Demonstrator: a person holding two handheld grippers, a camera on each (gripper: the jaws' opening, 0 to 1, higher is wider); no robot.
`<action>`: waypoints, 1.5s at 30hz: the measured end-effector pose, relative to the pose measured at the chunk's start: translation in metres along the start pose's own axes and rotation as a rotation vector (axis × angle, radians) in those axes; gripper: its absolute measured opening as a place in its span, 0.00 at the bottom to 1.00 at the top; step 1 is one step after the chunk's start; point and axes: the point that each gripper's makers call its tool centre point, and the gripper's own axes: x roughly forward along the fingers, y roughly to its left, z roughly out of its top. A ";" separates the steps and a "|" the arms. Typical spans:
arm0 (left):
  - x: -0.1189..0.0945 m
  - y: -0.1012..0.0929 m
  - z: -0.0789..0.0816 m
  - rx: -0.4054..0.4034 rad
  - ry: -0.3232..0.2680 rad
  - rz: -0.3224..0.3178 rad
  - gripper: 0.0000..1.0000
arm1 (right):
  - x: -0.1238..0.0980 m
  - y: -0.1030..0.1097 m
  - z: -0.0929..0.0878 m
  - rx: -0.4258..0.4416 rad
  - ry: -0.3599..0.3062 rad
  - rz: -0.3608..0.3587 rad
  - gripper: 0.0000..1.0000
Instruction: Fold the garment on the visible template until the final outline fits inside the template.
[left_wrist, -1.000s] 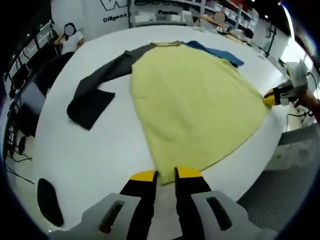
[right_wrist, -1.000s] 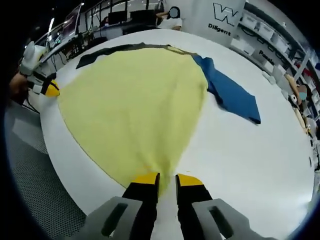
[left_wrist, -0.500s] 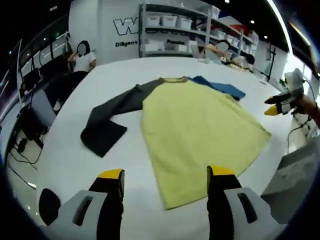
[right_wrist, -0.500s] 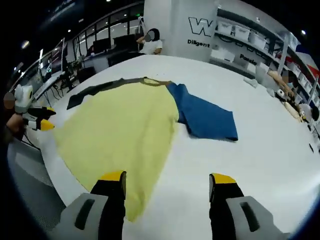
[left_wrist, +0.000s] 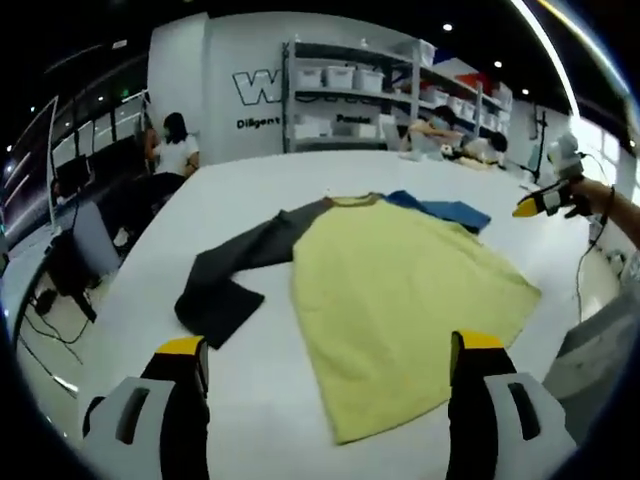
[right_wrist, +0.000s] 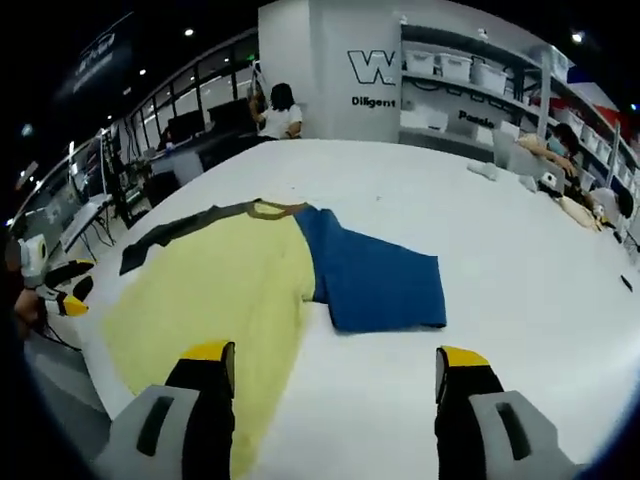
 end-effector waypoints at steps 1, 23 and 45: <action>0.000 -0.001 -0.001 0.000 0.000 -0.002 0.99 | 0.003 -0.005 0.003 0.005 0.000 -0.003 0.80; 0.010 0.010 -0.011 0.020 0.031 0.023 0.99 | 0.084 -0.080 0.033 0.020 0.008 -0.053 0.65; 0.008 0.022 0.001 0.076 -0.012 0.092 0.96 | 0.159 -0.141 0.043 0.035 0.015 -0.134 0.28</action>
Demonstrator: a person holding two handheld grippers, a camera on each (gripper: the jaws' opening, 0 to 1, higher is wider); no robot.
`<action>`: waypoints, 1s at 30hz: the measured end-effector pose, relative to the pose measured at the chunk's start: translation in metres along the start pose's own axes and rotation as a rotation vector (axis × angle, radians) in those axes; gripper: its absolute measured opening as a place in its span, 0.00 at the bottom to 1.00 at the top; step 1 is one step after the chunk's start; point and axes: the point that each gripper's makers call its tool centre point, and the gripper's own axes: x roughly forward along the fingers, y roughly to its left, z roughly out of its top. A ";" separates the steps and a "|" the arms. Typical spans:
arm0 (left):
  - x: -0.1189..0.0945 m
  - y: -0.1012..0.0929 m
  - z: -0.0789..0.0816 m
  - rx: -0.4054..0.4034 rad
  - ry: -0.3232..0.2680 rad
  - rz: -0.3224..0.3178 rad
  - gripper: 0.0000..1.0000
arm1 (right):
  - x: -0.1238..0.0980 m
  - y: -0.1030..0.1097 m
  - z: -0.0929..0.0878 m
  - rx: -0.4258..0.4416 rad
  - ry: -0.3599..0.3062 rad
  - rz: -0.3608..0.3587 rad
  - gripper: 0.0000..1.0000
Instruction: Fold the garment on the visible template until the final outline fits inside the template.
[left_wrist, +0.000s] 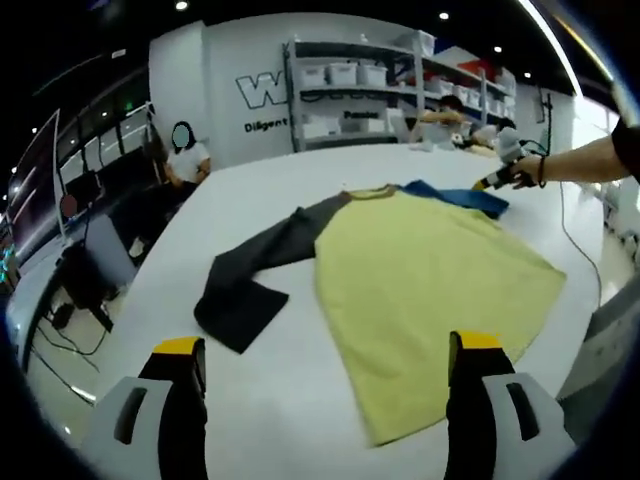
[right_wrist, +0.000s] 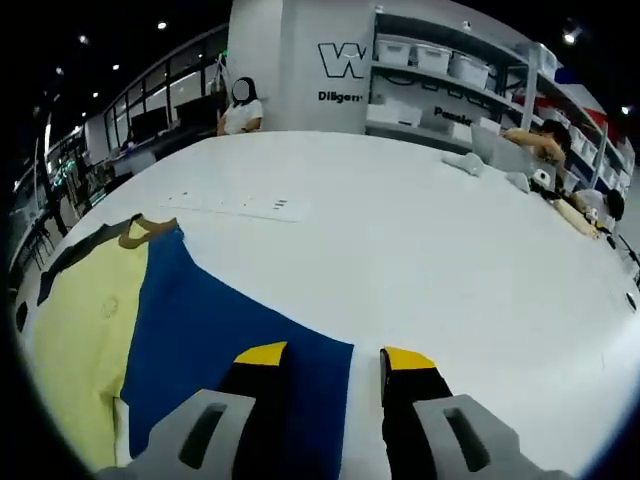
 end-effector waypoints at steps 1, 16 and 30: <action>0.000 0.002 0.004 0.006 -0.020 0.008 0.96 | 0.000 -0.001 0.000 -0.001 0.000 -0.003 0.25; -0.001 0.000 0.004 0.037 -0.013 0.008 0.94 | -0.004 0.000 -0.009 -0.038 0.066 -0.042 0.00; -0.002 -0.001 0.006 0.033 -0.021 -0.003 0.94 | -0.010 -0.009 -0.019 -0.007 0.137 -0.113 0.00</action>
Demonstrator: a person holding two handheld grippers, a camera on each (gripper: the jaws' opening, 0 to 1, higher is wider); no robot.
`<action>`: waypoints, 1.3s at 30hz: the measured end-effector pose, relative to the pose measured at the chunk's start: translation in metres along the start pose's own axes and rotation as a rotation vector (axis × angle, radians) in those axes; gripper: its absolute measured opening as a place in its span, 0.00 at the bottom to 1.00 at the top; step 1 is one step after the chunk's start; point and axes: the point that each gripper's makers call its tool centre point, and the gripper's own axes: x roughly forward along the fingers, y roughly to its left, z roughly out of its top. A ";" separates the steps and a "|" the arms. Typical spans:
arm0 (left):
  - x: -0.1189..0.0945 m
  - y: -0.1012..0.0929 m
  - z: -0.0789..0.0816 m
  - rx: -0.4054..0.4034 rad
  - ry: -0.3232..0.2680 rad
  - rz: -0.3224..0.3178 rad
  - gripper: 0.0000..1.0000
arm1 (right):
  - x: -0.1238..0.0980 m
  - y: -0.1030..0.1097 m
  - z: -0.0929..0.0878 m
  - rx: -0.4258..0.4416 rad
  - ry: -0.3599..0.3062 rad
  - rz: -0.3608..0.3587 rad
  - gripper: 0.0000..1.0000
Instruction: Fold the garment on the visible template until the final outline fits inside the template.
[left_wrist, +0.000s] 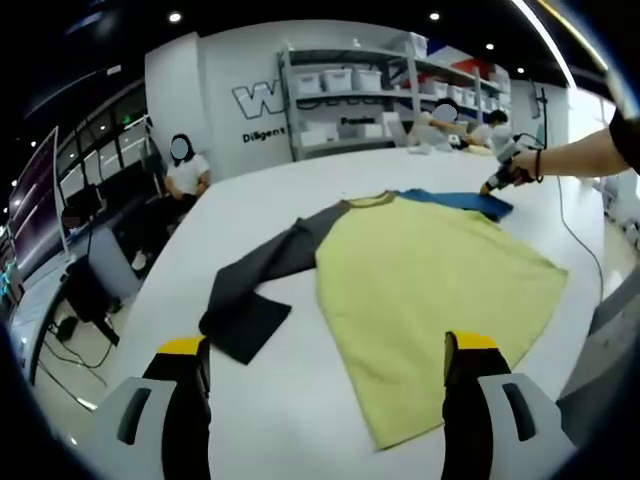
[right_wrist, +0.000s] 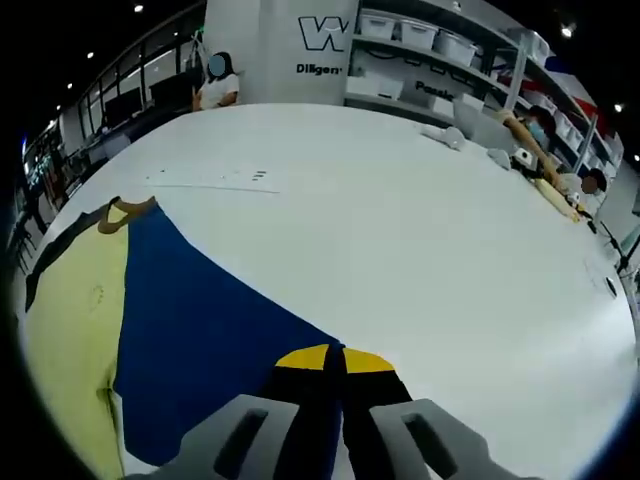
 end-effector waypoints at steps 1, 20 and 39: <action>0.000 0.000 0.000 0.001 0.000 0.001 0.94 | 0.001 -0.001 0.000 -0.003 0.001 -0.003 0.00; 0.002 -0.005 -0.006 -0.011 0.029 -0.022 0.99 | -0.003 -0.005 0.001 0.047 -0.042 0.013 0.27; 0.001 -0.019 -0.003 0.012 0.030 -0.073 0.99 | -0.060 0.073 -0.008 -0.050 -0.070 0.221 0.53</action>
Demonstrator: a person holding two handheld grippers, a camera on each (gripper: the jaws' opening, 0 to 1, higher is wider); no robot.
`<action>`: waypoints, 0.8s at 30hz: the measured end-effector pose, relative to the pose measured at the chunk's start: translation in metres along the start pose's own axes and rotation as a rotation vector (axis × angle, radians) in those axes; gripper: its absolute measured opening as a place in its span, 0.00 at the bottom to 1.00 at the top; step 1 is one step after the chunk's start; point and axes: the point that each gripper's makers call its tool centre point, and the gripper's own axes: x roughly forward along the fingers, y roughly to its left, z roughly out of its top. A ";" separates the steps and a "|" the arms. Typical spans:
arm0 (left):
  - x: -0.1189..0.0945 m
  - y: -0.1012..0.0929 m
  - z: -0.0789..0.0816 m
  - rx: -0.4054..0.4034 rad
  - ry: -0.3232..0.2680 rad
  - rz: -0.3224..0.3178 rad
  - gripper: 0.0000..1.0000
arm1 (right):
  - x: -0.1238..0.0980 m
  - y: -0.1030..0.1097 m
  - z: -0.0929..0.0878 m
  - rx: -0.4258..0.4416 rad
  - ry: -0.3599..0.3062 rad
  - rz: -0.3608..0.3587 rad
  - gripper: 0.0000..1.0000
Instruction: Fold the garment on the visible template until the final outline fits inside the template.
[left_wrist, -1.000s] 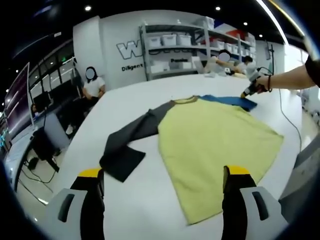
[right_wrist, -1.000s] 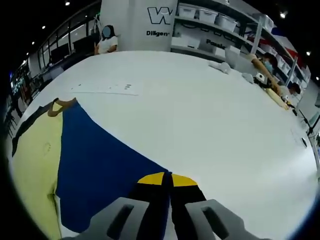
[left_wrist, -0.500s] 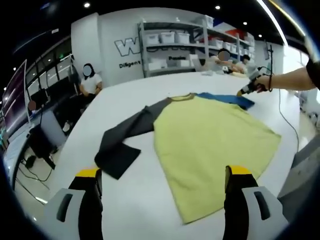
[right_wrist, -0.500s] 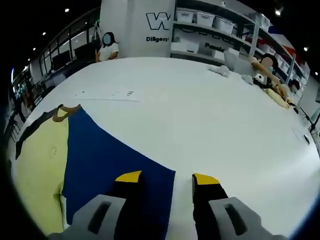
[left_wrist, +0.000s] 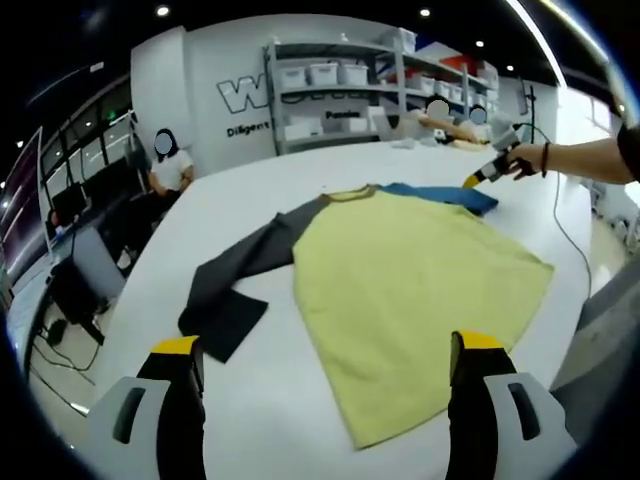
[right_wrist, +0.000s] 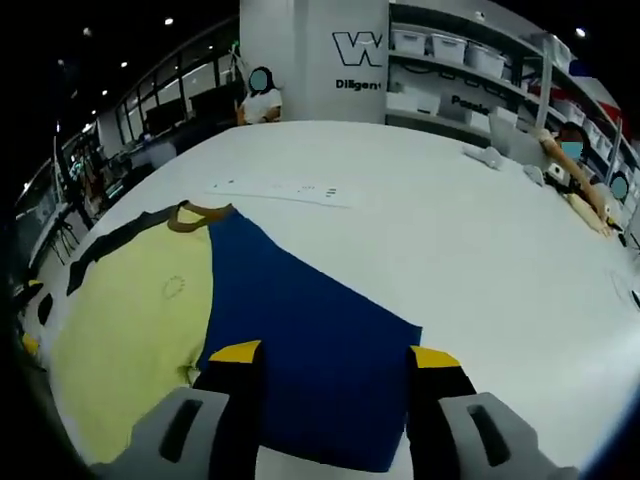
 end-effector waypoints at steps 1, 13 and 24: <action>0.000 -0.001 0.001 0.001 -0.003 -0.002 0.99 | -0.002 0.007 -0.001 -0.014 0.005 0.013 0.53; -0.002 -0.011 0.009 0.028 -0.025 -0.033 0.99 | -0.005 0.062 -0.014 -0.134 0.074 0.133 0.45; -0.003 -0.011 0.011 0.035 -0.035 -0.034 0.99 | 0.006 0.074 -0.035 -0.210 0.130 0.122 0.30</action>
